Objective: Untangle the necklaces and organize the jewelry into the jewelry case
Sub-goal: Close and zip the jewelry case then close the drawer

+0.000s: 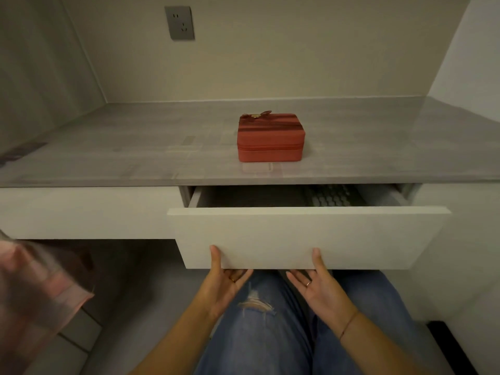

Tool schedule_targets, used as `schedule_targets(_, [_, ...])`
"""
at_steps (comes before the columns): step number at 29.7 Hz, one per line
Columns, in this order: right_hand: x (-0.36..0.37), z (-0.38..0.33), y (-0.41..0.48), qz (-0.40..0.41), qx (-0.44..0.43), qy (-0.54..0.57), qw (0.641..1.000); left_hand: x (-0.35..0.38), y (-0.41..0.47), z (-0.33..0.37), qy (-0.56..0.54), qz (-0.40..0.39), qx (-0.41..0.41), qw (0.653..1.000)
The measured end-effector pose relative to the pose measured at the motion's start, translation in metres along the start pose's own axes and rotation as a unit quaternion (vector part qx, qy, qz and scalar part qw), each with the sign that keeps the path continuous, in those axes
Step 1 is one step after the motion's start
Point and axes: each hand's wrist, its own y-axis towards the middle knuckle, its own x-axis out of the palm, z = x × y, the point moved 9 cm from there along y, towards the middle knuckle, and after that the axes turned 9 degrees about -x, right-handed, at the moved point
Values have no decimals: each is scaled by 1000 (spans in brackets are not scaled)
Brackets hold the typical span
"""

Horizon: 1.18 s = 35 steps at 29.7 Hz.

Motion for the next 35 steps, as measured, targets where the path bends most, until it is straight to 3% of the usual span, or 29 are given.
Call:
schedule_targets(9, [-20, 12, -53, 2, 30, -46, 999, -24, -52, -31, 4, 30, -11, 999])
schedule_targets(14, [-27, 20, -89, -23, 122, -108, 986, -43, -76, -43, 118, 42, -86, 988])
schedule_targets(18, [-13, 11, -109, -92, 185, -226, 952, -53, -100, -31, 270, 56, -163, 947])
schedule_targets(22, [46, -35, -115, -199, 79, -307, 927, -25, -121, -4, 382, 21, -183, 906])
schedule_targets(26, [113, -76, -129, -294, -42, -349, 889, 38, -144, 18, 422, -77, -151, 891])
schedule_targets(30, [157, -125, -109, -271, -136, -319, 898, 108, -156, 56, 429, -131, -72, 891])
schedule_targets(35, [190, -167, -40, -205, -221, -376, 876, 166, -118, 132, 442, -65, 92, 890])
